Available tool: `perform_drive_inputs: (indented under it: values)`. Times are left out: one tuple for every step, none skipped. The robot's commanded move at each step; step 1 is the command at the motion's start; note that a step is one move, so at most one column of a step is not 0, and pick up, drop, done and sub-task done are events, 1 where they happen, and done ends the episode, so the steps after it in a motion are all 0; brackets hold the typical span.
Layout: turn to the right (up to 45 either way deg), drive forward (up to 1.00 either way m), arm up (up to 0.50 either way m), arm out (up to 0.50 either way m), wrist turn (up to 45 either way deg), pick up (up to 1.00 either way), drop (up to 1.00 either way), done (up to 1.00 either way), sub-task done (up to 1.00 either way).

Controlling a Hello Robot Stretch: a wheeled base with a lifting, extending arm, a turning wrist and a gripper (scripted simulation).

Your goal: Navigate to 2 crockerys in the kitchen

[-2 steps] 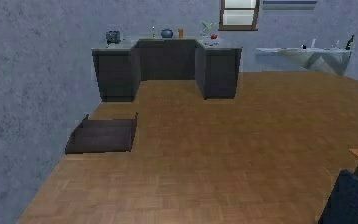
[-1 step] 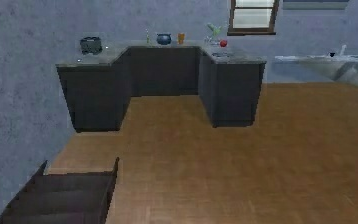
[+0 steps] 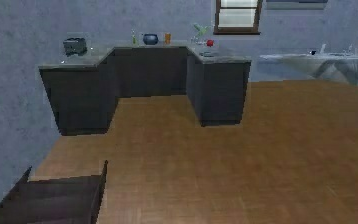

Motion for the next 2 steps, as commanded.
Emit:
perform_drive_inputs:
  values:
    - [0.0,0.50,0.00,0.00,0.0,0.00,0.00,0.00,0.00]
    - [-9.0,0.00,0.00,0.00,0.0,0.00,0.00,0.00,0.00]
